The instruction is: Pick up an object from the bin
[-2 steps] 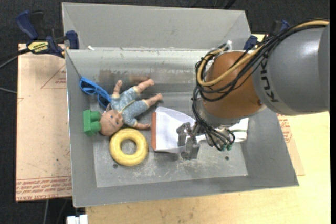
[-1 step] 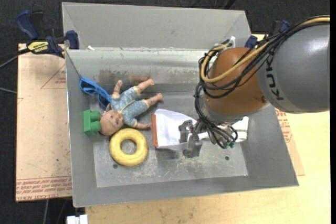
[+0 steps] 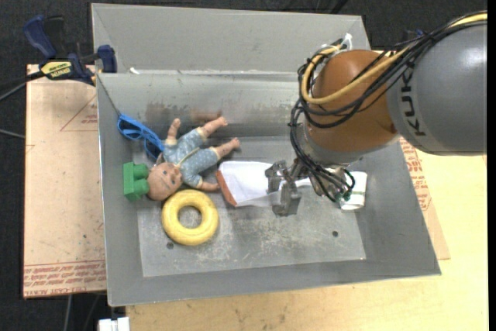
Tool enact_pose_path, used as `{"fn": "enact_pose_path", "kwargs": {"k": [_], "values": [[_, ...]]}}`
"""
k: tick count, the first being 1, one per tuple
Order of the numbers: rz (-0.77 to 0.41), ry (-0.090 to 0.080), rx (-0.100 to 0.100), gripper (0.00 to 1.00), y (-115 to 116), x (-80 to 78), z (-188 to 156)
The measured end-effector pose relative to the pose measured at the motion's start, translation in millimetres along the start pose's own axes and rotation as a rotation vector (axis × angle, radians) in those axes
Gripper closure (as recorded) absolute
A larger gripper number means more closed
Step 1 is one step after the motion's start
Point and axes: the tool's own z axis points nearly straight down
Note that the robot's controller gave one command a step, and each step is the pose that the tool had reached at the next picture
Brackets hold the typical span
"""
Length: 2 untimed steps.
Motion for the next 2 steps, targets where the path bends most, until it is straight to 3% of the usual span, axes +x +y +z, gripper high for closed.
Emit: {"fn": "enact_pose_path", "kwargs": {"k": [1,2], "values": [[-0.028,0.029,-0.007,1.0,-0.4,6.3,10.4],[-0.051,0.012,-0.003,1.0,1.4,-2.7,-47.0]]}}
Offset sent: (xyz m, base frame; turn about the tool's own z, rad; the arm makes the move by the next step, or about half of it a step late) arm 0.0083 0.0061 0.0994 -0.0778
